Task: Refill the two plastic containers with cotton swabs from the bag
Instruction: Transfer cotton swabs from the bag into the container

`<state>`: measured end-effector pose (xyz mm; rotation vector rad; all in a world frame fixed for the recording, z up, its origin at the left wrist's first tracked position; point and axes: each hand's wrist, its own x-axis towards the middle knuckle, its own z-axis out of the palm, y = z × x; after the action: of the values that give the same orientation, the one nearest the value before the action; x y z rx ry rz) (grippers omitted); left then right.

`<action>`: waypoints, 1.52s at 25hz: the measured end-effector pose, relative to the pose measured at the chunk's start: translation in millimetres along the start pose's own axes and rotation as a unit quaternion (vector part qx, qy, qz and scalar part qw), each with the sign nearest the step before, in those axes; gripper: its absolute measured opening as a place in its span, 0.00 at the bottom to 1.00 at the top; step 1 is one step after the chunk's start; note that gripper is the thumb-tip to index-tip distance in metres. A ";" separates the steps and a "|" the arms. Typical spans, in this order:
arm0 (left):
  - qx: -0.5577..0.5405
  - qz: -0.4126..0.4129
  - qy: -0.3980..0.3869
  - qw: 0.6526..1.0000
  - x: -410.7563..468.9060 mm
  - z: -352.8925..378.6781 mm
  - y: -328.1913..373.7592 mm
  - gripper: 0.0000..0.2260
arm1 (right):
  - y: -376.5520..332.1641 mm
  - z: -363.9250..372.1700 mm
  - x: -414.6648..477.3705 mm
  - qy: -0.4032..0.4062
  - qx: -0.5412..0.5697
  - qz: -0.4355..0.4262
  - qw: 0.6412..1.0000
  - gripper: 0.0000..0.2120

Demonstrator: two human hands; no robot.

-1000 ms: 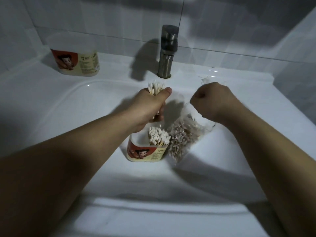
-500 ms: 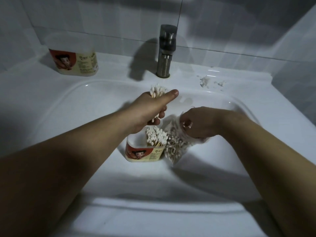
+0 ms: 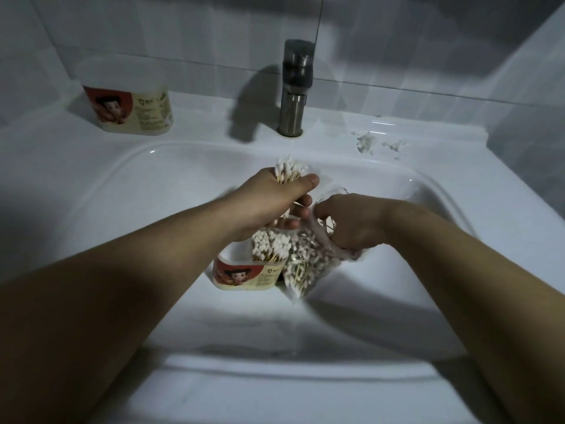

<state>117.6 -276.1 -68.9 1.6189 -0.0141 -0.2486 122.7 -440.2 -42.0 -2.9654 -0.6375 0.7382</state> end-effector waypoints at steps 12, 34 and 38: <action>0.002 0.006 -0.005 1.000 0.9 -0.5 -0.8 0.09 | -12.2 0.4 2.1 0.082 -0.021 -0.008 0.996 0.09; 0.187 0.054 -0.018 0.981 -2.2 -0.7 -6.5 0.09 | 20.6 -23.7 -15.2 0.217 0.291 0.004 0.932 0.10; 0.151 0.057 -0.056 0.985 -3.0 1.4 -7.2 0.09 | 18.5 -24.6 -16.0 0.211 0.338 -0.025 0.917 0.08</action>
<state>113.4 -276.6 -75.6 1.8967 -0.2412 -0.2581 128.1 -461.5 -15.1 -2.3298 -0.3300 0.2175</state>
